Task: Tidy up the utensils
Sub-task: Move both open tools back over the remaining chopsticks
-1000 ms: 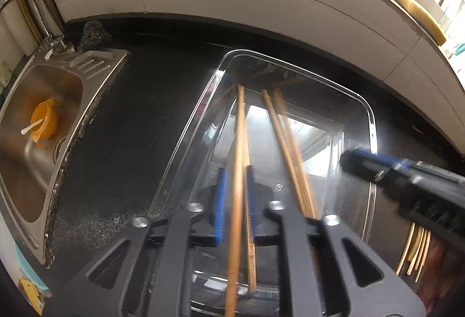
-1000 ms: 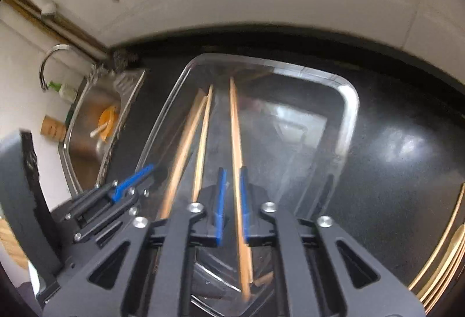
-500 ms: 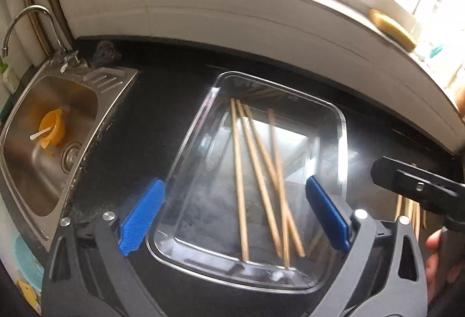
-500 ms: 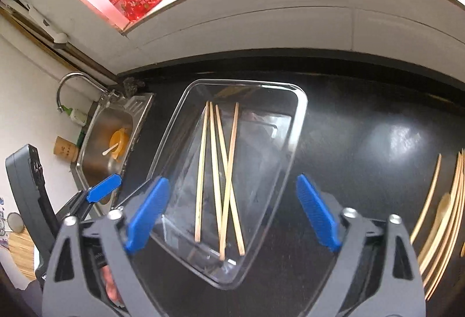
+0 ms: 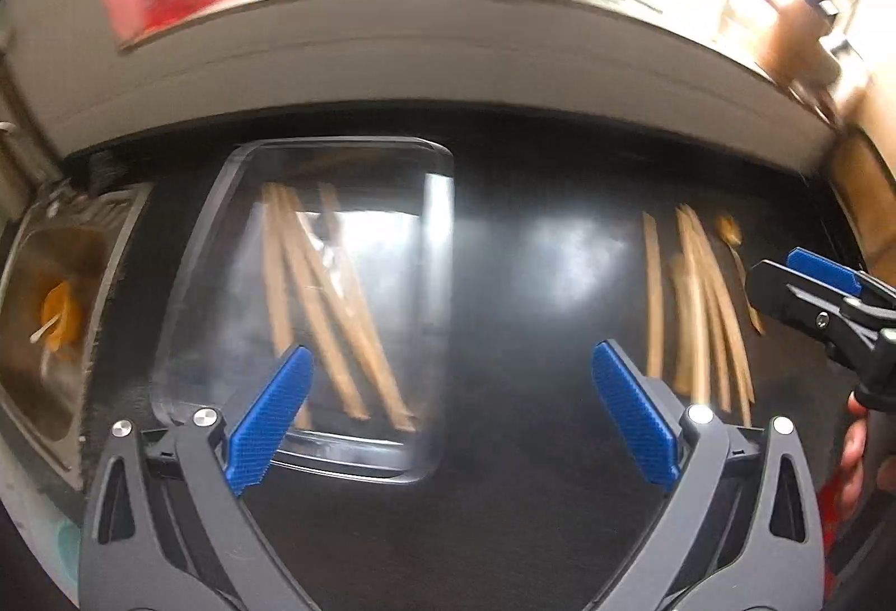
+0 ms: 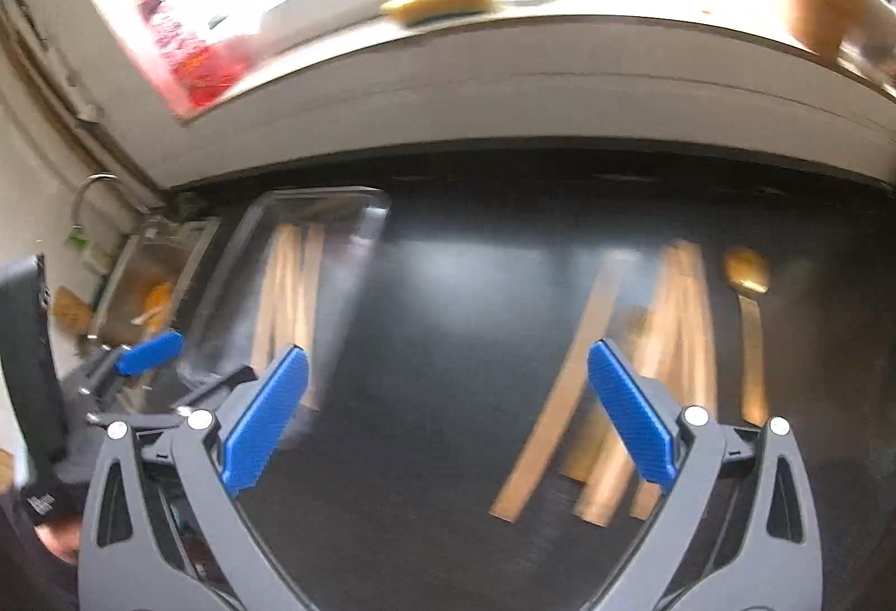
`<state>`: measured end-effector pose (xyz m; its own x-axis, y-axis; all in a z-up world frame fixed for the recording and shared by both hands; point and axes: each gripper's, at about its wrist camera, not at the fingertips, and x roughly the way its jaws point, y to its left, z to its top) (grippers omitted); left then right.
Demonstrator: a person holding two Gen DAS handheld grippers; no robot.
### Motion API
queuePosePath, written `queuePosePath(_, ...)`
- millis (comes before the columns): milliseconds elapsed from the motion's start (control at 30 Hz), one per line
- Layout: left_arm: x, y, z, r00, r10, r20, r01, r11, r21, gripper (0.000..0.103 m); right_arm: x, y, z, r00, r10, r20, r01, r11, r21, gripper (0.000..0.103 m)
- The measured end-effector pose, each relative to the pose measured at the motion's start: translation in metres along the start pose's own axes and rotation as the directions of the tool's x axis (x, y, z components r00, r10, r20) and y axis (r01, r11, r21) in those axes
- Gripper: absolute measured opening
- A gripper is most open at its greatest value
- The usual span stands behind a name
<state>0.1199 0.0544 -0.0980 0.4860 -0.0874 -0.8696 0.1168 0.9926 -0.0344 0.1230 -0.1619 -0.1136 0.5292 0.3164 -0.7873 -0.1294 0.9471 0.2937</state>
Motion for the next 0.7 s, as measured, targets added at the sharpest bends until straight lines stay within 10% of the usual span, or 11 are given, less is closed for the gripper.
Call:
queuePosePath(367, 0.029, -0.101, -0.006, 0.999, -0.040, -0.031, 0.043, 0.991, 0.129, 0.097, -0.039, -0.122, -0.062, 0.988, -0.155, -0.019, 0.156, 0.984, 0.088, 0.097)
queuePosePath(700, 0.075, -0.136, -0.007, 0.998, -0.030, -0.052, 0.040, 0.981, 0.189, 0.097, -0.020, -0.145, -0.061, 0.986, -0.164, -0.034, 0.165, 0.985, 0.050, 0.097)
